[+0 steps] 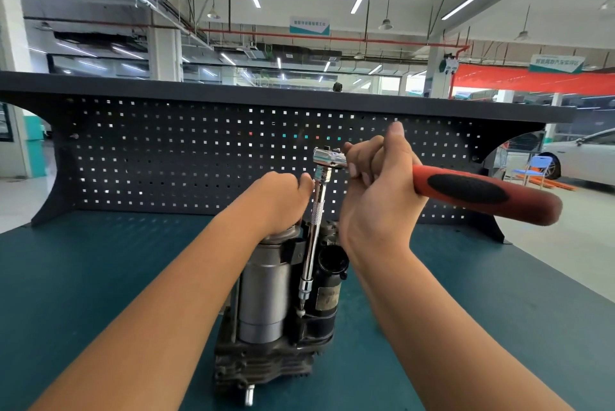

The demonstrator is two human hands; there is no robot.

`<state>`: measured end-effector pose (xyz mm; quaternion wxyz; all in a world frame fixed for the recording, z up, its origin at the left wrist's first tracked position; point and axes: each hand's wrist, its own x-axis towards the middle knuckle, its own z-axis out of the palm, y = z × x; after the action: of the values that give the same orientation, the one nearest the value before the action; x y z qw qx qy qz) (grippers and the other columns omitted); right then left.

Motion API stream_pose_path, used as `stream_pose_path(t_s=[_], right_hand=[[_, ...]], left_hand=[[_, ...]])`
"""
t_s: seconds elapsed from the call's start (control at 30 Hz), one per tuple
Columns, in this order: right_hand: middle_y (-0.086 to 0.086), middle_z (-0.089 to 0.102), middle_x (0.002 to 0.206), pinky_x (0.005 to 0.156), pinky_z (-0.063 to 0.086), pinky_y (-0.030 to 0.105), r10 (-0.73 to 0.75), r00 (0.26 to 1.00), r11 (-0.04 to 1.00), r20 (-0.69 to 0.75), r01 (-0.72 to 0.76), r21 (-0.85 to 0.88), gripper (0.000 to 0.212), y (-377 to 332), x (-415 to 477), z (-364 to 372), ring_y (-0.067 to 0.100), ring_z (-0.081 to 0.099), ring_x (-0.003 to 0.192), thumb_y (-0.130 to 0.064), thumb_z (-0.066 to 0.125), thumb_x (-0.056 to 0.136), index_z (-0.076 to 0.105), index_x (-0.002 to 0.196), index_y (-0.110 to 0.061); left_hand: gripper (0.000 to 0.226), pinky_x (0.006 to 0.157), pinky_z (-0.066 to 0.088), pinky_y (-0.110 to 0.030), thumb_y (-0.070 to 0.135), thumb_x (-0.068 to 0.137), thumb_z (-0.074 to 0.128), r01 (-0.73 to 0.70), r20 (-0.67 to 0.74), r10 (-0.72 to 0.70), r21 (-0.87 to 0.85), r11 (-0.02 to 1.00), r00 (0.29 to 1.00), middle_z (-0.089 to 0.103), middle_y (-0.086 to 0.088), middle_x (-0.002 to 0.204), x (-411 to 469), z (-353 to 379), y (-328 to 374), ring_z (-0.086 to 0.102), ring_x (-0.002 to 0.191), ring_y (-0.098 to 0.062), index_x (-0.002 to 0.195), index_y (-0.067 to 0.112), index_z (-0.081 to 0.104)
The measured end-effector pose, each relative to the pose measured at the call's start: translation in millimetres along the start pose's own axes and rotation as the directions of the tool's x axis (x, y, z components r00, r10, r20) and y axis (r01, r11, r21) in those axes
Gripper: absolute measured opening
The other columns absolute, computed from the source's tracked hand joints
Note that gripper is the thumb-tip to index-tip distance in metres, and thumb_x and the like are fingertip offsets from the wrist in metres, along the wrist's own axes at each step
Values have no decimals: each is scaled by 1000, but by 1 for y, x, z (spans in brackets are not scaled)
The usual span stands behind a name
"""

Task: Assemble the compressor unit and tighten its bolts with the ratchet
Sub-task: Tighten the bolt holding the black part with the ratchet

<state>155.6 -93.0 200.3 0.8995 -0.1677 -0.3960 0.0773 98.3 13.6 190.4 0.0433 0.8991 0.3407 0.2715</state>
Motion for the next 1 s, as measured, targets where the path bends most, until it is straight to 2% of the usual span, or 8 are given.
stream_pose_path(t_s=[0.07, 0.2, 0.3, 0.4, 0.47, 0.57, 0.73, 1.0], right_hand=[[-12, 36, 39, 72, 43, 27, 0, 1000, 1000, 16, -1, 8, 55, 0, 0, 0, 8, 42, 46, -26, 46, 85, 42, 31, -21], [-12, 35, 39, 70, 42, 26, -2, 999, 1000, 54, 2, 6, 55, 2, 0, 2, 10, 38, 47, -26, 45, 86, 41, 31, -21], [-12, 36, 40, 66, 43, 23, 11, 999, 1000, 53, -11, 9, 56, 3, -1, 2, 9, 41, 48, -24, 46, 88, 42, 32, -22], [-12, 37, 40, 57, 45, 16, 34, 999, 999, 27, -35, 34, 64, 4, 1, -2, 6, 44, 45, -16, 42, 97, 43, 33, -23], [-13, 38, 40, 59, 45, 17, 31, 999, 999, 22, -31, 18, 66, 4, 1, -3, 6, 43, 45, -15, 41, 99, 44, 33, -23], [-13, 38, 39, 60, 47, 17, 34, 999, 999, 16, -34, 13, 66, 6, 1, -2, 3, 46, 46, -15, 42, 98, 44, 33, -23], [-13, 38, 41, 69, 40, 26, 24, 998, 999, 56, -22, -31, 55, 9, 0, -2, 5, 46, 50, -26, 47, 88, 44, 33, -23], [-13, 40, 42, 66, 39, 25, 2, 999, 983, 43, 6, -181, 50, 8, -5, 0, 7, 40, 50, -33, 50, 84, 44, 36, -22]], left_hand=[[42, 71, 37, -32, 28, 103, 18, 74, -24, -75, -47, 996, 997, 46, -3, 67, 3, 4, 1, 48, 78, -25, 83, 3, 47], [55, 56, 33, -16, 32, 103, 15, 82, 96, -58, -270, 959, 994, 56, -1, 69, 2, 4, -6, 53, 70, -14, 71, 12, 55], [59, 88, 38, -26, 46, 100, 11, 70, 166, 17, -501, 862, 986, 67, 0, 95, -1, -3, -9, 59, 96, -14, 97, 19, 63], [65, 108, 24, -38, 54, 96, 1, 28, 242, 150, -602, 798, 959, 66, 9, 114, -6, -8, -11, 55, 114, -8, 125, 31, 54], [67, 106, 23, -38, 61, 89, -2, -17, 251, 238, -654, 756, 938, 69, 18, 105, -9, -12, -12, 58, 104, 6, 112, 42, 58], [68, 101, 31, -30, 80, 69, 15, -40, 258, 289, -678, 734, 922, 70, 18, 105, -12, -15, -14, 58, 105, 5, 99, 45, 65], [27, 69, 42, -3, 45, 84, 48, -100, 235, 382, -726, 680, 894, 73, 14, 92, -12, -14, -21, 63, 91, 8, 95, 28, 67], [33, 69, 44, -5, 41, 82, 52, -88, 243, 367, -719, 690, 898, 72, 15, 93, -10, -11, -21, 63, 87, 9, 104, 19, 63]])
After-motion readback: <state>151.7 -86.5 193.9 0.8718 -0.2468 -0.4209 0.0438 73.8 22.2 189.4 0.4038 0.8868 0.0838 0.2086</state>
